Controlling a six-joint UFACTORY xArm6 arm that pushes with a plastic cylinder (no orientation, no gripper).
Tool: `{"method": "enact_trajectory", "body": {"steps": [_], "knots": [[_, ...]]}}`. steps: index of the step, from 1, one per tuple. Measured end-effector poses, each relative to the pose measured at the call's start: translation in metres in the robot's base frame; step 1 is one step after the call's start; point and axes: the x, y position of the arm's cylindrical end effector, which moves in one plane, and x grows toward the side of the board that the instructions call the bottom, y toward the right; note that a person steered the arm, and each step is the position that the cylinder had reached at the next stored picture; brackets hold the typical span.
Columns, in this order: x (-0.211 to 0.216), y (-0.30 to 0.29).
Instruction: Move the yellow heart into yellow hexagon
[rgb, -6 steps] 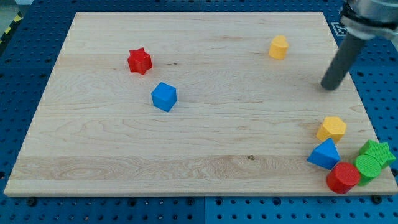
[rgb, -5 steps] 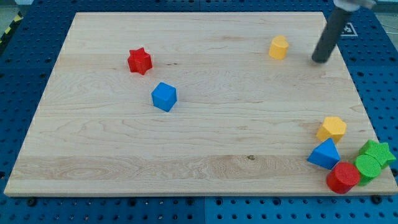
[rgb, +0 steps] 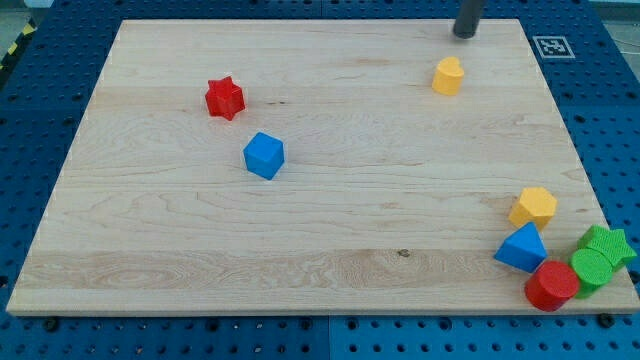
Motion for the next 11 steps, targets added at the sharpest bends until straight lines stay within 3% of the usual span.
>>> {"method": "enact_trajectory", "body": {"steps": [1,7,11], "knots": [[0.002,-0.026],[0.112,-0.032],[0.229,-0.031]]}}
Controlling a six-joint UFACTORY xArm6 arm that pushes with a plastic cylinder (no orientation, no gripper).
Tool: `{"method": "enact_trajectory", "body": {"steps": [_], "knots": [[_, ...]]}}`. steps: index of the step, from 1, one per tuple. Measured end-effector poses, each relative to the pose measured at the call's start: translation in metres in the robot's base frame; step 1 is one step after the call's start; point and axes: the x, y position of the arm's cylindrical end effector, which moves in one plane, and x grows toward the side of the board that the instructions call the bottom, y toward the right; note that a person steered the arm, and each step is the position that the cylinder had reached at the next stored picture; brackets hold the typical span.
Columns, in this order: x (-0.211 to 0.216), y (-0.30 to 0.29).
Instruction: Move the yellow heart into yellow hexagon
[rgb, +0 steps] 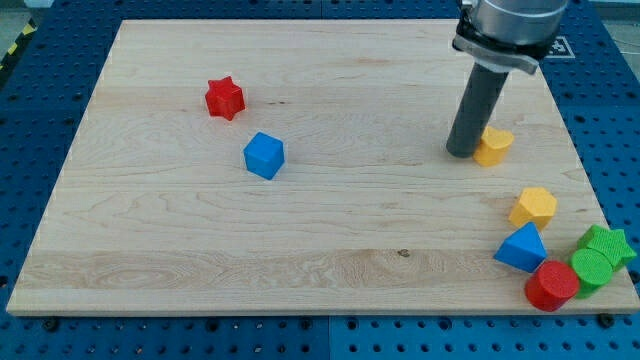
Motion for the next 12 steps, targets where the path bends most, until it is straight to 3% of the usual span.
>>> {"method": "enact_trajectory", "body": {"steps": [2,5,9,12], "knots": [[0.004,0.000],[-0.058,0.000],[0.003,0.027],[-0.011,0.028]]}}
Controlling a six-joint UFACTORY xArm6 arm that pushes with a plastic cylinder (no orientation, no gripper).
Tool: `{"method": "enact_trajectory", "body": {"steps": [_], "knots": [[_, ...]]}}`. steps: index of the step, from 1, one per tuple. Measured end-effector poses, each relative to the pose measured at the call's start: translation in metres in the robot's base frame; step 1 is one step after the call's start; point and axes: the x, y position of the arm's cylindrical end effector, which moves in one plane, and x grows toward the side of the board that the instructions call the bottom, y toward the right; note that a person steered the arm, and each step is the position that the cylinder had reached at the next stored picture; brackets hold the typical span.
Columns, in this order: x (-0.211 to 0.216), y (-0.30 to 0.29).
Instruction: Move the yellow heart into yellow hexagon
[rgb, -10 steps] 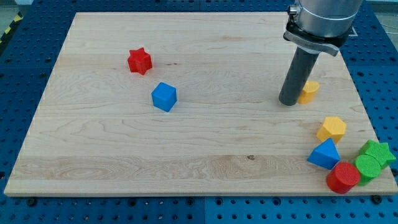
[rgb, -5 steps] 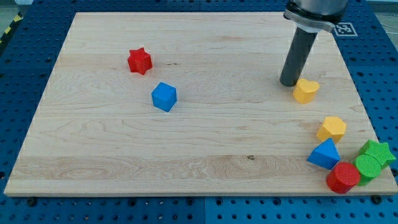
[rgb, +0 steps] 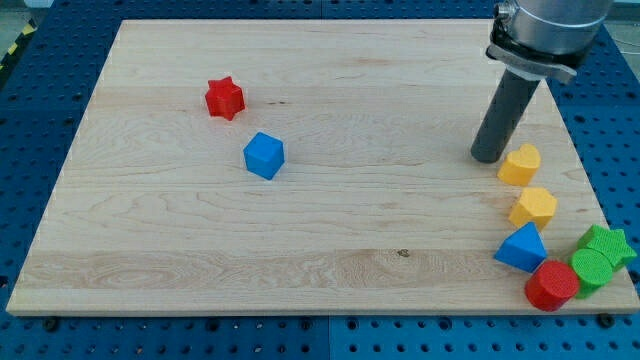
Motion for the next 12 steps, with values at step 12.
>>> {"method": "enact_trajectory", "body": {"steps": [12], "knots": [[0.070,0.110]]}}
